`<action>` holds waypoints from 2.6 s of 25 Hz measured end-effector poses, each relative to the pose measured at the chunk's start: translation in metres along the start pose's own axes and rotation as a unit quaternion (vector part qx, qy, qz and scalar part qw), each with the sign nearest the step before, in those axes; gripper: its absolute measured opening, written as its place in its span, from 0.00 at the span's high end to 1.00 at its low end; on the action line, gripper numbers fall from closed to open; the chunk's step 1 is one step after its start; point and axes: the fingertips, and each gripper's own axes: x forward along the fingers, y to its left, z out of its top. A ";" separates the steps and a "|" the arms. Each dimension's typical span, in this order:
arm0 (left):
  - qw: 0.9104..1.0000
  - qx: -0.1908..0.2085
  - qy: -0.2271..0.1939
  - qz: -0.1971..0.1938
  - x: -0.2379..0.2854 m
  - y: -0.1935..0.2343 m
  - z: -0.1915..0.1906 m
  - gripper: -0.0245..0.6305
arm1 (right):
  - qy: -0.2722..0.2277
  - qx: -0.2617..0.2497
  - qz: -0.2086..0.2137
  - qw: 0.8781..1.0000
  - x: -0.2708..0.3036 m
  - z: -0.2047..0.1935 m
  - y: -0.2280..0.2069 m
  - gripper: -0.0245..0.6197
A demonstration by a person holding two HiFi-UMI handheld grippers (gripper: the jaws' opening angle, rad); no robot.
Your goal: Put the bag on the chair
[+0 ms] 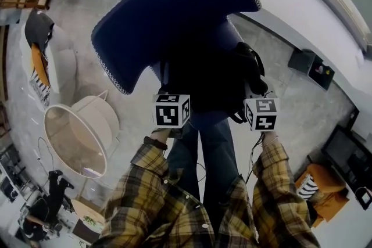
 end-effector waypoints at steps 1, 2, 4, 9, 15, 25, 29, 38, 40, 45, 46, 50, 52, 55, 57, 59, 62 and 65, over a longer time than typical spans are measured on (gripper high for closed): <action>1.000 0.002 0.002 0.001 0.002 0.001 -0.001 0.89 | 0.001 -0.001 0.000 1.000 0.002 -0.001 0.000 0.81; 1.000 0.006 0.005 0.004 0.004 0.002 -0.002 0.89 | 0.004 -0.003 -0.001 1.000 0.004 -0.003 -0.001 0.80; 1.000 0.013 0.013 0.011 0.007 0.005 -0.004 0.87 | 0.013 -0.004 -0.001 1.000 0.008 -0.005 0.001 0.79; 0.999 0.018 0.024 0.027 0.015 0.009 -0.009 0.86 | 0.032 0.004 0.000 0.999 0.015 -0.008 0.004 0.77; 0.999 0.013 0.033 0.035 0.023 0.020 -0.019 0.80 | 0.053 -0.022 0.007 0.998 0.022 -0.015 0.013 0.69; 0.998 0.011 0.027 0.056 0.023 0.032 -0.020 0.62 | 0.049 -0.035 0.015 0.998 0.023 -0.015 0.020 0.58; 0.998 0.015 0.022 0.060 0.021 0.033 -0.018 0.59 | 0.043 -0.037 0.005 0.998 0.018 -0.012 0.017 0.57; 0.995 0.062 -0.003 0.083 0.010 0.026 -0.001 0.58 | 0.024 -0.026 -0.011 0.999 0.004 -0.005 0.005 0.55; 0.994 0.070 -0.014 0.088 0.005 0.024 0.006 0.58 | 0.019 -0.024 -0.012 0.999 0.000 -0.002 0.003 0.55; 0.992 0.073 -0.029 0.097 -0.012 0.015 0.017 0.58 | 0.014 -0.007 -0.009 1.000 -0.017 -0.001 0.002 0.55; 0.992 0.073 -0.033 0.098 -0.016 0.014 0.020 0.58 | 0.011 -0.004 -0.009 1.000 -0.020 0.001 0.003 0.55; 0.992 0.064 -0.048 0.101 -0.038 0.007 0.029 0.58 | 0.003 0.001 -0.003 1.000 -0.040 0.011 0.008 0.55; 0.991 0.060 -0.059 0.101 -0.050 0.002 0.036 0.58 | 0.001 0.005 0.006 1.000 -0.051 0.017 0.014 0.55; 0.991 0.055 -0.076 0.096 -0.067 -0.009 0.050 0.58 | -0.004 0.009 0.015 1.000 -0.068 0.029 0.020 0.55; 0.990 0.056 -0.089 0.091 -0.080 -0.020 0.058 0.58 | -0.008 0.014 0.023 1.000 -0.079 0.037 0.025 0.55; 0.988 0.067 -0.107 0.090 -0.094 -0.033 0.066 0.58 | -0.014 0.018 0.031 0.999 -0.091 0.047 0.029 0.55; 0.984 0.078 -0.131 0.086 -0.116 -0.052 0.080 0.58 | -0.029 0.023 0.052 0.998 -0.111 0.065 0.038 0.55; 0.982 0.082 -0.151 0.077 -0.142 -0.067 0.091 0.58 | -0.052 0.025 0.068 0.996 -0.135 0.086 0.049 0.55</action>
